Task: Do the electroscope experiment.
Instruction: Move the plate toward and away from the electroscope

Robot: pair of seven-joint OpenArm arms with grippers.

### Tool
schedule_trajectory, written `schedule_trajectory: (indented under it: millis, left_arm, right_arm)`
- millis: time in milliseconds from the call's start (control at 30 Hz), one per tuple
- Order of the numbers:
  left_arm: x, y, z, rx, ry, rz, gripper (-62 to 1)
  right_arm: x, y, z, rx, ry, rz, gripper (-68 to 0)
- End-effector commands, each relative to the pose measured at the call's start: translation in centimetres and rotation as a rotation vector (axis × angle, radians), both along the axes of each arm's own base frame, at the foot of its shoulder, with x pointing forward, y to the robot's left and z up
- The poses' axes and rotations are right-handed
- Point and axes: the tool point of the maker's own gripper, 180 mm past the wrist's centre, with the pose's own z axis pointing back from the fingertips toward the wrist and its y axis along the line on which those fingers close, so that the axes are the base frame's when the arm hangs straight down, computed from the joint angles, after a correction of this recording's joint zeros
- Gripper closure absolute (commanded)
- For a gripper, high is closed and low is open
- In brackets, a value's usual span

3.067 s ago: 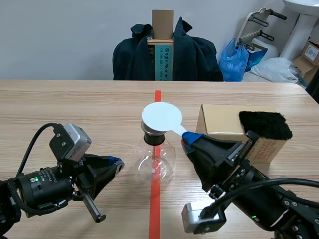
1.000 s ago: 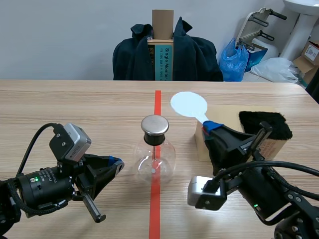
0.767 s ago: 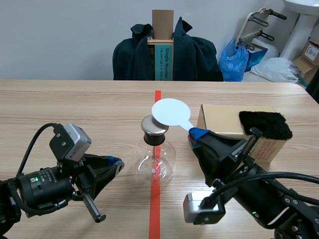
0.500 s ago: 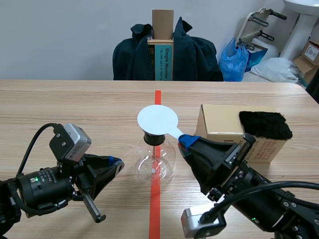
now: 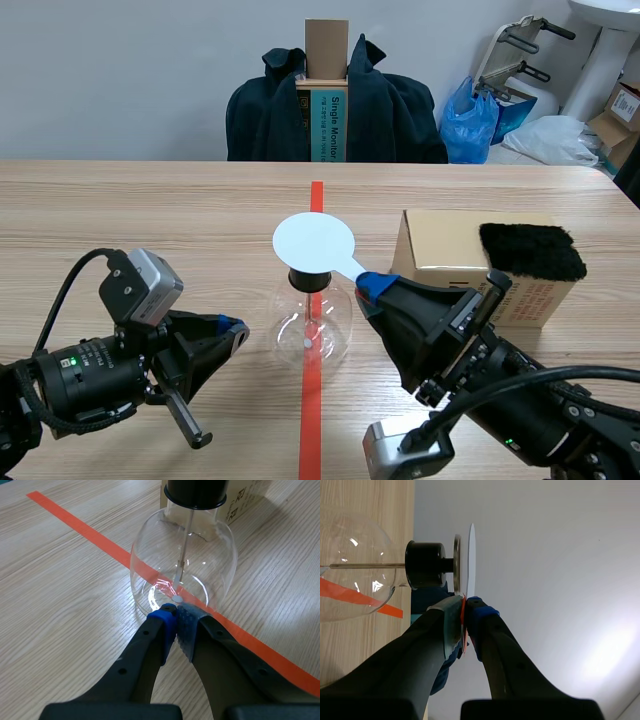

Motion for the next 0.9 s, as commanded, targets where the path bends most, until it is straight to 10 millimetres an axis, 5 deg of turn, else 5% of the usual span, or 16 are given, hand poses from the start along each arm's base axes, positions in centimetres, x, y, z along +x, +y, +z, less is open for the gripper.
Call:
schedule_trajectory:
  millis: [0,333,867]
  left_arm:
    - [0.1,-0.4,1.0,-0.030,-0.020,-0.007,-1.9]
    - [0.1,-0.4,1.0,-0.030,-0.020,-0.007,-1.9]
    - [0.1,-0.5,1.0,-0.033,-0.022,-0.007,-1.9]
  right_arm:
    - [0.4,-0.1,0.9,0.008,-0.036,-0.002,-0.8]
    - [2.1,-1.6,1.0,0.022,-0.028,-0.129,-0.8]
    - [7.2,-11.0,1.6,0.087,-0.003,-0.719,-0.8]
